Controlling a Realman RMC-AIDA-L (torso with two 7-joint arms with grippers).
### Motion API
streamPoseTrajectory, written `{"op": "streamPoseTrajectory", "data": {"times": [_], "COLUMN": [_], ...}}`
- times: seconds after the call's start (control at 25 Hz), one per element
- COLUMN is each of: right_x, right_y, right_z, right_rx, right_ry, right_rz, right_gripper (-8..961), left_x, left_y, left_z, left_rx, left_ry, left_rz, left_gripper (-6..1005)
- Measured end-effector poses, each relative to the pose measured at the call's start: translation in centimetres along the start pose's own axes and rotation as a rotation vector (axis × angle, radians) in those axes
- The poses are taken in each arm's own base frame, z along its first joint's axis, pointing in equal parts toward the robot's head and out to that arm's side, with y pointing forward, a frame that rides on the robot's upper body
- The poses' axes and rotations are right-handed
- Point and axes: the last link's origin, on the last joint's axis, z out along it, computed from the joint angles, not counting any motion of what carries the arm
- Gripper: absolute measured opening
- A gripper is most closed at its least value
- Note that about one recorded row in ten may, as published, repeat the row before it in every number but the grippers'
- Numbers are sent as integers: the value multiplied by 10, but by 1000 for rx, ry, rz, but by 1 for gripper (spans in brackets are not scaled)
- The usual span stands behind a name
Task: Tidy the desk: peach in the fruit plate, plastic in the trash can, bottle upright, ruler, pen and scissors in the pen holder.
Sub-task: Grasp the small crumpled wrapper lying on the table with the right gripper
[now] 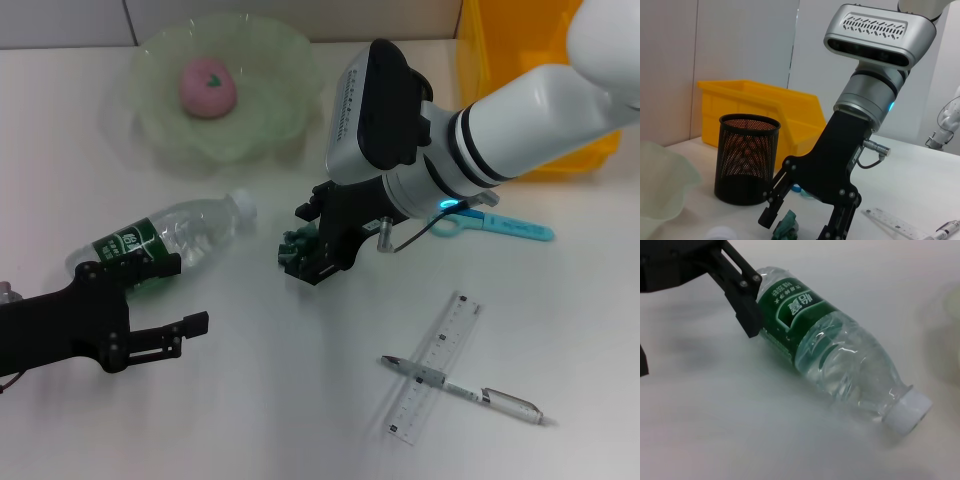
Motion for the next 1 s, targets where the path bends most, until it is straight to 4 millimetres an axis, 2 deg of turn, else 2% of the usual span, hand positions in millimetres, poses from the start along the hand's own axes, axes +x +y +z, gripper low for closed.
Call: {"op": "streamPoseTrajectory", "data": {"times": [0.44, 0.64, 1.0], "right_x": [0, -1, -1], "right_y": [0, -1, -2], "right_z": [0, 1, 1], "right_rx": [-1, -2, 2], "right_ry": [1, 7, 6], "right_rz": [0, -1, -1], "right_gripper": [781, 602, 579], "left_x": [0, 0, 1], "left_y": [0, 0, 0], "left_z": [0, 0, 0], "left_rx": [-1, -3, -4], "left_ry": [1, 2, 3], "left_rz": [0, 0, 1], "left_gripper": [807, 806, 806]}}
